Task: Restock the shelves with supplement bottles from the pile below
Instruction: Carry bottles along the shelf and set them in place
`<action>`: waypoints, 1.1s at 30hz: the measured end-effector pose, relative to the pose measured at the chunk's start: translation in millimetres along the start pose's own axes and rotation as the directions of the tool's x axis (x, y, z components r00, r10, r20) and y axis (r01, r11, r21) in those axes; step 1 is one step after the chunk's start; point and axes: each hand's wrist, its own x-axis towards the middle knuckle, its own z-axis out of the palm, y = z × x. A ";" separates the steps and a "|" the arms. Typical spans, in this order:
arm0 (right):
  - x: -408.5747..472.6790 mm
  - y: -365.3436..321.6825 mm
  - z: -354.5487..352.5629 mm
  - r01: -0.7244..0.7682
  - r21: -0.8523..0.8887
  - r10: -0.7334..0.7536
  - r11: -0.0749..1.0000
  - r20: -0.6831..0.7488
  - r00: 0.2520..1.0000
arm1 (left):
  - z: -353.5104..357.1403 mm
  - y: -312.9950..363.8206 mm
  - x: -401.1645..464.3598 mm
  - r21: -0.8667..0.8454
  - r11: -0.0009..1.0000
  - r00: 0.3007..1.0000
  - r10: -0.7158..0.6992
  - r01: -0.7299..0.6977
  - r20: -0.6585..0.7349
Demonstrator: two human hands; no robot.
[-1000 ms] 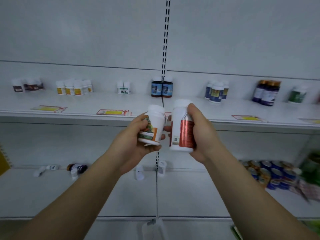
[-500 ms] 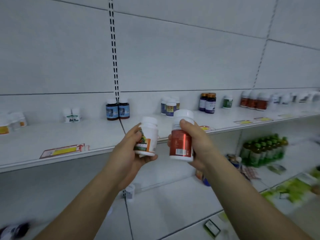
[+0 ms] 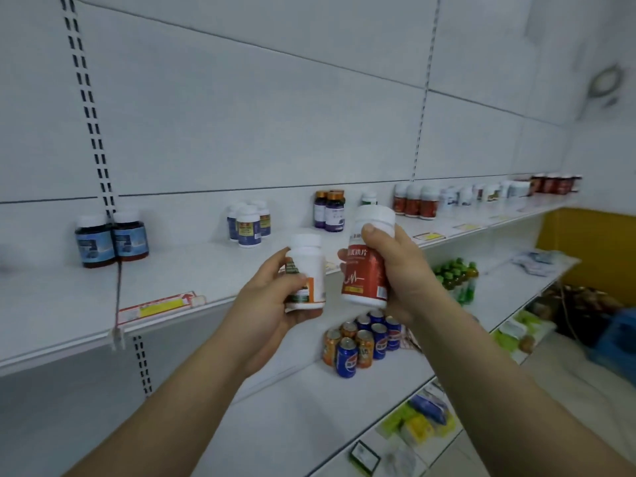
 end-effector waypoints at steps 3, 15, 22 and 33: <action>15.9 -17.0 -55.7 -0.013 0.075 0.012 0.997 0.006 1.000 | 43.6 -19.4 26.4 0.009 1.000 0.999 -0.005 0.004 0.042; 87.2 -76.4 -280.3 -0.010 -0.114 0.002 0.993 -0.078 0.997 | 249.9 -118.7 168.9 0.003 0.992 0.969 -0.121 0.124 0.216; 174.8 -70.7 -362.9 0.076 -0.241 -0.134 0.967 -0.233 0.963 | 301.8 -135.1 281.5 0.201 0.969 0.954 -0.188 0.142 0.232; 360.4 -45.8 -429.4 0.077 -0.323 -0.118 0.943 -0.110 0.987 | 295.6 -173.0 437.4 0.646 0.764 0.983 -0.112 -0.007 0.144</action>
